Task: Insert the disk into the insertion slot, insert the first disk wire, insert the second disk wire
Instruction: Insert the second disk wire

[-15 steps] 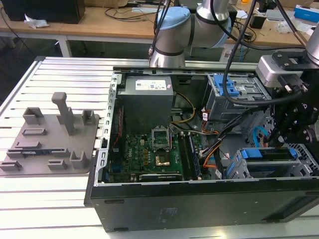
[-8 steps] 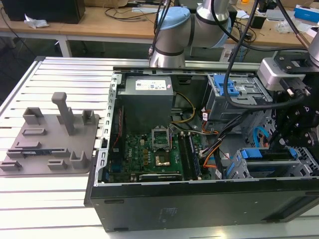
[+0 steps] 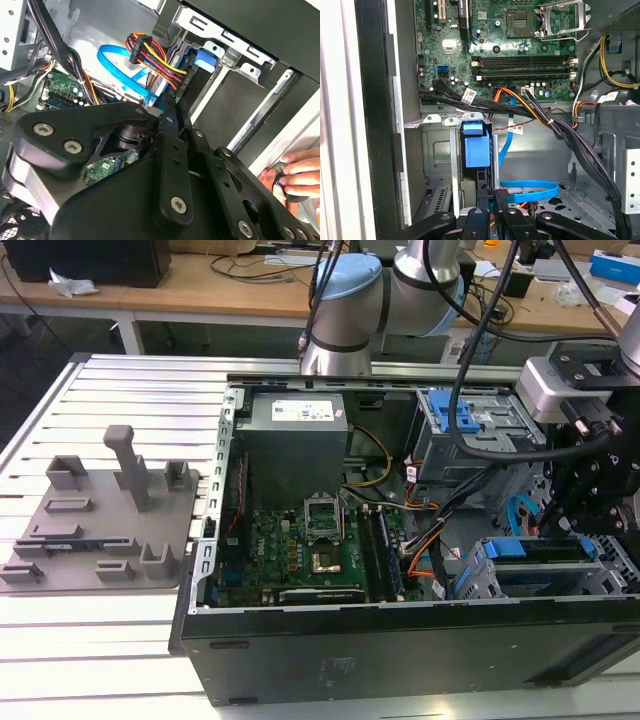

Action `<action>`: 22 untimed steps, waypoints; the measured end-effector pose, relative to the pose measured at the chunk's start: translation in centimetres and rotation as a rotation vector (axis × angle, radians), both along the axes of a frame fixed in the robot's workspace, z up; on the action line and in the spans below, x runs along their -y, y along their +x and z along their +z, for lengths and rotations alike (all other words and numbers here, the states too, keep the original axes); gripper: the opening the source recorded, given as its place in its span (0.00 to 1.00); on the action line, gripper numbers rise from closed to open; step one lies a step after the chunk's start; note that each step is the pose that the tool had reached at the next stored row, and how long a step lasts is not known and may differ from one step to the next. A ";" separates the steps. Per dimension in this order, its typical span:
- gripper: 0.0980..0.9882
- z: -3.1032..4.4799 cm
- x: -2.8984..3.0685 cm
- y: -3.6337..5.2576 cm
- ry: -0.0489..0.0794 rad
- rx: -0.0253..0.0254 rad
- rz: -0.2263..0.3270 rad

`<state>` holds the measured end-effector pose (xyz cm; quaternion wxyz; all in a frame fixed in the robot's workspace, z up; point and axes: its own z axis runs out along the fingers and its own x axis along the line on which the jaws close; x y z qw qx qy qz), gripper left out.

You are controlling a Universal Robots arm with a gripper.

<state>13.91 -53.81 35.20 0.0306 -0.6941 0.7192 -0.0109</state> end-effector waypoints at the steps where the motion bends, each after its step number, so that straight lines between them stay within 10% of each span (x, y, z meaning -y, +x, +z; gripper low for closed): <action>1: 0.08 -0.01 0.01 0.00 0.000 0.0001 0.000; 22: 0.08 -0.37 0.21 0.17 -0.002 -0.0001 0.000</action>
